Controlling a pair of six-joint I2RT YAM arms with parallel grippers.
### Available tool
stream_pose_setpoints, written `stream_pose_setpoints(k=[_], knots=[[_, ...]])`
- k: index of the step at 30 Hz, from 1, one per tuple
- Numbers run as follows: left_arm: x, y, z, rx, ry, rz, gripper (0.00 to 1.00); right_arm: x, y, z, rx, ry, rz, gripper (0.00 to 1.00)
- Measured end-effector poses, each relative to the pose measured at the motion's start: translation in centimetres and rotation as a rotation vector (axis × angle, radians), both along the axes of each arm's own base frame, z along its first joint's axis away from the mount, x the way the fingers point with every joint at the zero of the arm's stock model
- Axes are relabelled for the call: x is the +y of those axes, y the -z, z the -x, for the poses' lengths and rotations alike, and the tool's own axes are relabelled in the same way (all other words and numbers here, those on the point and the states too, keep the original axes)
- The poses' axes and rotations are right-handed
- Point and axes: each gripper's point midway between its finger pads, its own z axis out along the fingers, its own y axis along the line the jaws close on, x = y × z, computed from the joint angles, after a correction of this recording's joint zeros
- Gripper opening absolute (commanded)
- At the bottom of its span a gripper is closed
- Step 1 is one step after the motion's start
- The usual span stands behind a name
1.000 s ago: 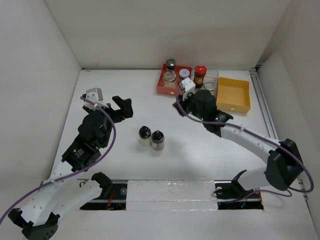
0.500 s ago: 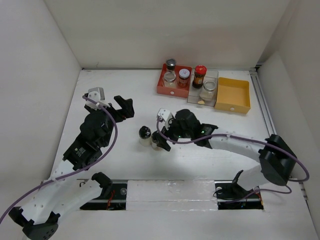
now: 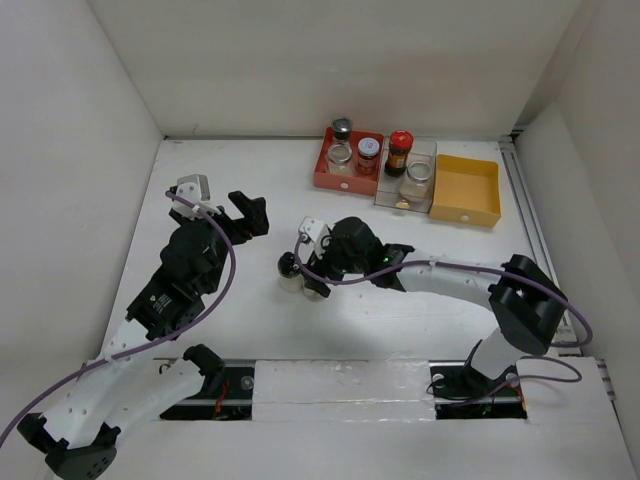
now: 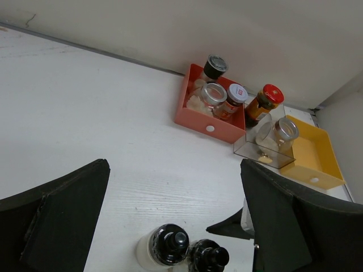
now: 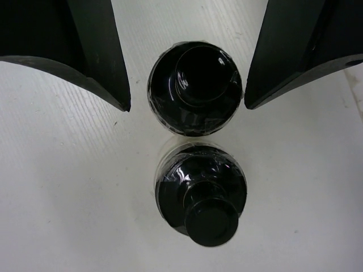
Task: Organize the condiment bottles
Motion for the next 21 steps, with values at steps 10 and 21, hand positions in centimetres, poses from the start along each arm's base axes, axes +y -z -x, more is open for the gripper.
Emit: stream_pose_setpoints(k=[10,21], knots=[[0.0,0.0,0.0,0.000,0.003,0.000,0.97,-0.7,1.3,-0.7,0.000,0.053,0.043,0.54],[-0.2,0.0,0.0,0.001,0.009,0.001,0.97,-9.9,-11.1,-7.5,-0.202,0.461,-0.159,0.52]])
